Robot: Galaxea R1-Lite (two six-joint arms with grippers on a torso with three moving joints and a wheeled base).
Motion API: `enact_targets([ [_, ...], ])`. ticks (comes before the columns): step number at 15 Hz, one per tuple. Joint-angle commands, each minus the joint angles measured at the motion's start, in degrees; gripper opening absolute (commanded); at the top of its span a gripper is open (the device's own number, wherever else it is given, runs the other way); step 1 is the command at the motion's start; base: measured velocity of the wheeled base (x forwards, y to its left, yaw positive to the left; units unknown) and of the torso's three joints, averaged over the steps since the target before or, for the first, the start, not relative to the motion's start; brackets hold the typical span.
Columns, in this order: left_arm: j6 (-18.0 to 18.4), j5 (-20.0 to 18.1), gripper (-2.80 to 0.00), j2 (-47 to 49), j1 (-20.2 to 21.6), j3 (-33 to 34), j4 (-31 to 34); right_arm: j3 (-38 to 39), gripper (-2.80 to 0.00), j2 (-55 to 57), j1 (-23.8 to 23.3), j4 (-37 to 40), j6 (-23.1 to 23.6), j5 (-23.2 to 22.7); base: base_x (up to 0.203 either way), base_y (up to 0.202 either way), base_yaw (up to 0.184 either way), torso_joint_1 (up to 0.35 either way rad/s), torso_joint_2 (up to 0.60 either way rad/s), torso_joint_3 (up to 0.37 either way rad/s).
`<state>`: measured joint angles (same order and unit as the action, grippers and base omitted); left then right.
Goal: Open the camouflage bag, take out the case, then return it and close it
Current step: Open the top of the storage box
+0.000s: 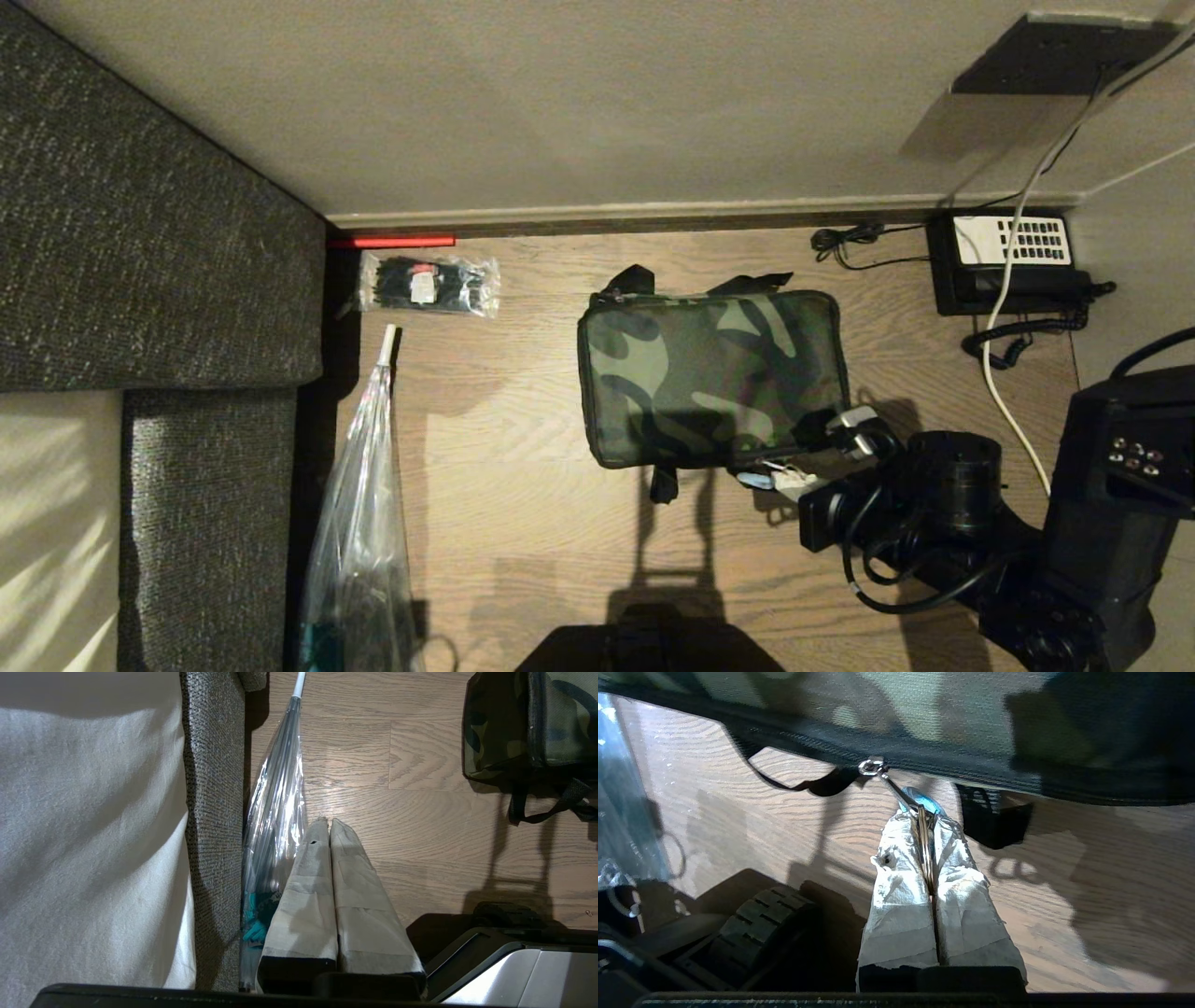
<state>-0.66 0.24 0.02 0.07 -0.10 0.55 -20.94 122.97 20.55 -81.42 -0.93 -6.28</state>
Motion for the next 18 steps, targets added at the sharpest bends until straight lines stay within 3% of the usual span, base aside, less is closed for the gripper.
enact_targets([
  [1, 0.0, 0.1, -2.80, 0.0, 0.0, 0.0, 0.0, 0.1, -2.80, -0.1, -0.6, -0.4, 0.0, -0.1, 0.000, 0.000, 0.000, 0.000, 0.00, 0.000],
  [7, 0.0, 0.1, -2.80, 0.0, 0.0, 0.0, 0.0, 0.4, -2.80, -0.2, -1.4, -0.3, 0.0, -0.1, 0.000, 0.000, 0.000, 0.000, 0.00, 0.000],
  [18, 0.0, 0.0, -2.80, 0.0, 0.0, 0.0, 0.0, -0.2, -2.80, -1.7, -9.8, 3.0, 2.5, -7.9, 0.000, 0.000, 0.000, 0.000, 0.00, 0.000],
])
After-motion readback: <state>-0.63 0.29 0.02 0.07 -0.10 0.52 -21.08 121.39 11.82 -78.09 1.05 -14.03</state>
